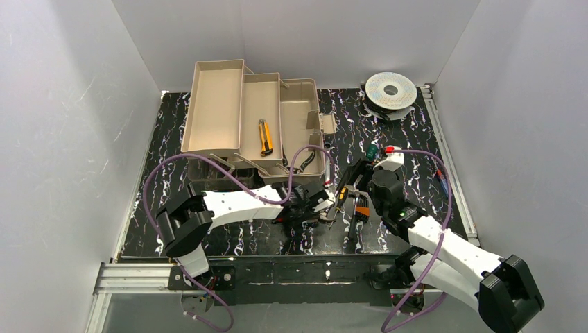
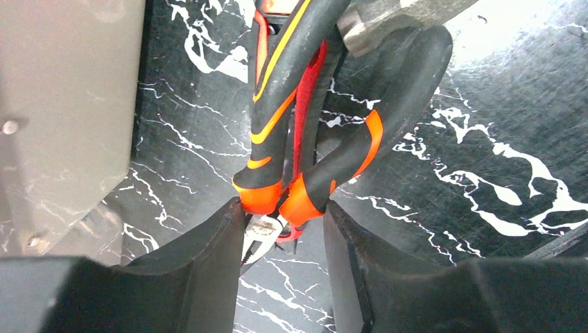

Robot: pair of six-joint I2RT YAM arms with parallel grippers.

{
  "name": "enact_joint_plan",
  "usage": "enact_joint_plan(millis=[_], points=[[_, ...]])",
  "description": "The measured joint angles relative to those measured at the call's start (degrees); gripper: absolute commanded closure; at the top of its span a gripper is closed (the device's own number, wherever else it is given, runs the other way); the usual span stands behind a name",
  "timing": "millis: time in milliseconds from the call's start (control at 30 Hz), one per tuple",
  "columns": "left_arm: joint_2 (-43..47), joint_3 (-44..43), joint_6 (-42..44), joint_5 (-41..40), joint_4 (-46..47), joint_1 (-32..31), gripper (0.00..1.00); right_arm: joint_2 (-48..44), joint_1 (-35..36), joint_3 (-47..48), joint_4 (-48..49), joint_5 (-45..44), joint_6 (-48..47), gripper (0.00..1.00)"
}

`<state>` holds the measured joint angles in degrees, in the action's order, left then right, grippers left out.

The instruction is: Pack the tool kit

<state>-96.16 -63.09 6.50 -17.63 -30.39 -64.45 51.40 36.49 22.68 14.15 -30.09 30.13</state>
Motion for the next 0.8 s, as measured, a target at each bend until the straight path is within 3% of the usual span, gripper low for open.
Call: enact_joint_plan(millis=[233, 433, 600, 800], points=[[2.2, -0.1, -1.6, -1.6, -1.7, 0.4, 1.0, 0.9, 0.0, 0.0, -0.4, 0.0, 0.2, 0.23], [13.7, -0.1, -5.1, -1.0, -1.4, 3.6, 1.0, 1.2, 0.0, 0.0, -0.5, -0.2, 0.8, 0.24], [25.9, -2.4, -10.7, 0.3, 1.2, 10.5, 1.0, 3.0, 0.0, 0.0, -0.6, -0.2, 1.3, 0.25], [28.7, -10.7, -21.7, -7.3, 0.7, 23.4, 1.0, 3.9, 0.0, 0.0, -0.6, 0.1, 1.6, 0.25]])
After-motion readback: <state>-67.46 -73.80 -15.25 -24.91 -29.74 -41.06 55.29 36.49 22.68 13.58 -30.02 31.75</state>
